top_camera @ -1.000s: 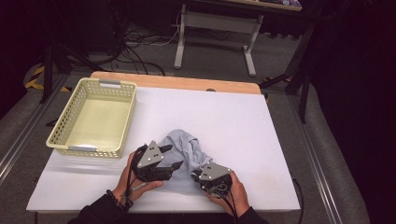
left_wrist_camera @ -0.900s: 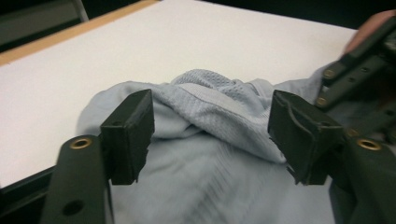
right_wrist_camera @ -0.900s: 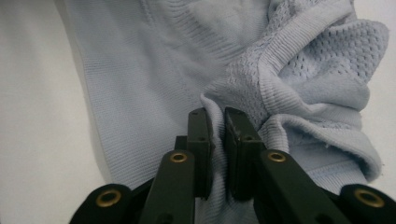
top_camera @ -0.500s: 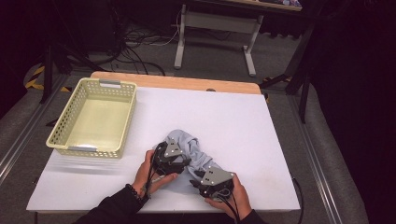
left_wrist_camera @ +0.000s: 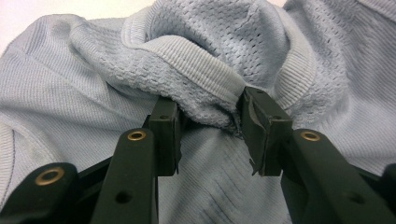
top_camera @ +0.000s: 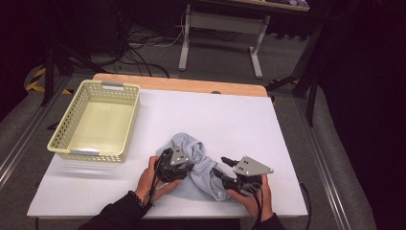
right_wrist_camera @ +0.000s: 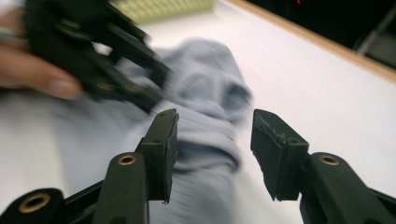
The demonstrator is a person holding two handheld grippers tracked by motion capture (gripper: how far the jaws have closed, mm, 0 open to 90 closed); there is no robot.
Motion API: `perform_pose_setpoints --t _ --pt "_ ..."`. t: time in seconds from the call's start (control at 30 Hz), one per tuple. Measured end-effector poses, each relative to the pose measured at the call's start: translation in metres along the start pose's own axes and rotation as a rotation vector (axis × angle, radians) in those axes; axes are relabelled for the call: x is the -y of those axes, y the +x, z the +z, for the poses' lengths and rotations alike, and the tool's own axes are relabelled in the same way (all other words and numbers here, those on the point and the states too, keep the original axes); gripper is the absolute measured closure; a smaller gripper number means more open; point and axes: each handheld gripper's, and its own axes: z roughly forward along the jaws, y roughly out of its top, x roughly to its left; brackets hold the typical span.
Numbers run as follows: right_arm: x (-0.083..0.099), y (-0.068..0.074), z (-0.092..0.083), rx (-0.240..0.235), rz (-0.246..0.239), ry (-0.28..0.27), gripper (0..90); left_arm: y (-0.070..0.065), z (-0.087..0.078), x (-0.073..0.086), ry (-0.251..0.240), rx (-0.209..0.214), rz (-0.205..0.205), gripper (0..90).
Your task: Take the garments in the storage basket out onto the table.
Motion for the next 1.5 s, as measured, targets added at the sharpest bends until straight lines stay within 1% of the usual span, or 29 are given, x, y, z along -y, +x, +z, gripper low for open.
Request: perform_pose_setpoints --t 0.1,0.2,0.23,0.33,0.4,0.47,0.57,0.6,0.7,0.73,0.77,0.8,0.83,0.87,0.9,1.0,1.03,1.07,1.1,1.13,1.17,1.2,1.23,1.3,1.33,1.4,1.43,1.47,1.5 --pt "0.005 -0.012 0.015 -0.016 0.033 0.039 50.4 0.000 0.000 0.000 0.000 0.001 0.000 60.3" --pt "0.007 -0.015 0.027 -0.048 0.034 0.077 51.3 0.000 0.000 0.000 0.000 0.001 0.001 60.3" --pt "0.006 -0.019 0.032 -0.078 0.035 0.106 53.4 0.000 0.000 0.000 -0.001 0.002 -0.001 60.3" --pt "0.004 -0.022 0.035 -0.088 0.032 0.118 53.7 0.001 0.000 0.000 0.001 0.001 0.002 60.2" --pt "0.001 -0.025 0.039 -0.118 0.030 0.130 57.3 0.001 0.000 0.000 0.000 0.003 0.001 60.1" --pt "-0.002 -0.026 0.047 -0.160 0.016 0.166 65.2 0.001 0.000 0.000 0.001 0.005 -0.002 60.1" --pt "-0.005 -0.024 0.052 -0.162 -0.010 0.168 75.7 0.002 0.000 0.000 0.001 0.008 -0.005 60.0" --pt "-0.005 -0.024 0.052 -0.162 -0.010 0.168 75.7 0.002 0.000 0.000 0.001 0.008 -0.005 59.8" --pt "-0.006 -0.025 0.047 -0.134 -0.012 0.138 84.0 0.003 -0.002 0.001 -0.015 0.016 -0.010 57.7" --pt "-0.006 -0.025 0.046 -0.125 -0.011 0.127 84.5 0.003 -0.003 0.001 -0.030 0.020 -0.012 55.9" --pt "-0.007 -0.025 0.042 -0.101 -0.017 0.109 85.2 0.004 -0.005 0.001 -0.042 0.027 -0.014 51.0" --pt "-0.007 -0.025 0.042 -0.101 -0.017 0.109 85.2 0.005 -0.008 0.001 -0.058 0.037 -0.016 51.0" --pt "-0.008 -0.026 0.040 -0.086 -0.023 0.099 85.4 0.007 -0.014 0.000 -0.079 0.044 -0.016 48.3" --pt "-0.009 -0.026 0.037 -0.066 -0.028 0.083 85.5 0.008 -0.019 -0.001 -0.098 0.045 -0.014 42.8" --pt "-0.010 -0.027 0.034 -0.056 -0.027 0.069 85.6 0.009 -0.028 -0.002 -0.127 0.048 -0.009 40.3" --pt "-0.014 -0.030 0.024 0.002 -0.015 0.012 85.7 0.010 -0.049 -0.002 -0.163 0.064 0.011 35.3" --pt "-0.015 -0.032 0.020 0.023 -0.012 -0.008 85.7 0.009 -0.054 0.002 -0.158 0.087 0.032 35.5" --pt "-0.017 -0.034 0.016 0.040 -0.001 -0.027 85.7 0.008 -0.058 0.008 -0.141 0.090 0.059 35.0" --pt "-0.018 -0.037 0.012 0.061 0.004 -0.047 85.7 0.007 -0.059 0.014 -0.108 0.088 0.080 35.7" --pt "-0.020 -0.039 0.008 0.081 0.007 -0.060 85.7 0.007 -0.058 0.021 -0.065 0.098 0.088 37.5" --pt "-0.021 -0.042 0.005 0.095 0.006 -0.070 85.7 0.007 -0.057 0.028 -0.032 0.108 0.084 38.2" --pt "-0.025 -0.048 -0.001 0.133 0.005 -0.085 85.8 0.007 -0.054 0.038 0.007 0.133 0.076 42.9" --pt "-0.025 -0.048 -0.001 0.133 0.005 -0.085 85.8 0.007 -0.054 0.038 0.007 0.133 0.076 44.4" --pt "-0.029 -0.054 -0.005 0.158 0.011 -0.097 85.8 0.007 -0.049 0.044 0.062 0.122 0.085 45.0" --pt "-0.032 -0.059 -0.006 0.172 0.013 -0.102 85.8 0.009 -0.049 0.046 0.053 0.139 0.068 44.9" --pt "-0.036 -0.067 -0.008 0.179 0.024 -0.121 85.9 0.014 -0.048 0.047 0.057 0.173 0.024 45.6" --pt "-0.038 -0.073 -0.008 0.182 0.040 -0.126 85.8 0.016 -0.048 0.047 0.059 0.181 0.016 45.9" --pt "-0.040 -0.078 -0.009 0.193 0.042 -0.127 85.9 0.016 -0.047 0.047 0.059 0.189 0.013 46.0" --pt "-0.045 -0.086 -0.009 0.222 0.031 -0.122 87.0 0.016 -0.047 0.046 0.059 0.188 0.017 46.0"
